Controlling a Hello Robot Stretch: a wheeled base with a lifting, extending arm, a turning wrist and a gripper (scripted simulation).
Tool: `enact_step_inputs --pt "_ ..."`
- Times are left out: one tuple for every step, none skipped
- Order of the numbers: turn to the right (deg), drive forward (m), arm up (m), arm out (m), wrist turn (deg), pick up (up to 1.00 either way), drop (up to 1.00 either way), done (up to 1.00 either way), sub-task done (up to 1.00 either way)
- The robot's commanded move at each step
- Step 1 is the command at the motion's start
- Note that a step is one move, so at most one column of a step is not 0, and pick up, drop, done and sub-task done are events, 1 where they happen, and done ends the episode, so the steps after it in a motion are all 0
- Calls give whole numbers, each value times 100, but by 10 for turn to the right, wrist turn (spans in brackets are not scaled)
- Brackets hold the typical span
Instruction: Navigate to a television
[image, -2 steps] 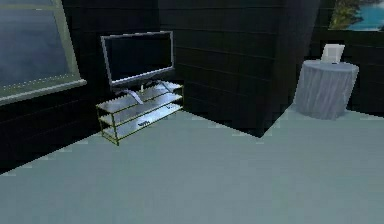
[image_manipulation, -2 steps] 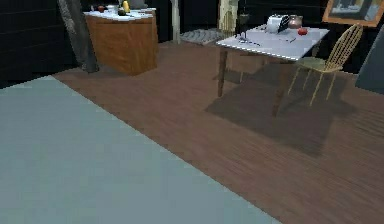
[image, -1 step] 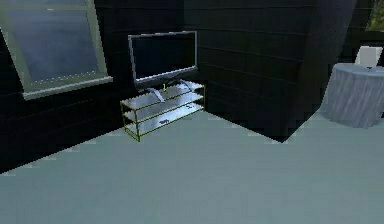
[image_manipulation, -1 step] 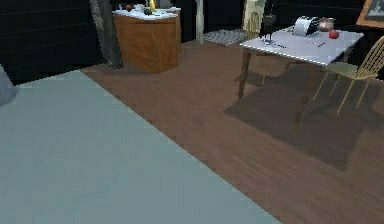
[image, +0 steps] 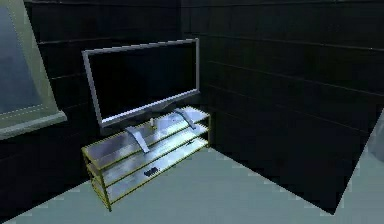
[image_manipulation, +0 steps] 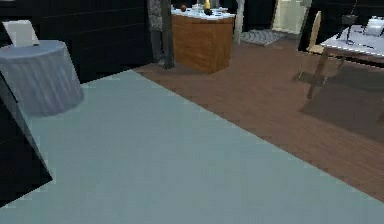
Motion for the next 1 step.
enact_step_inputs --pt "-30 0 0 0 0 0 0 0 0"
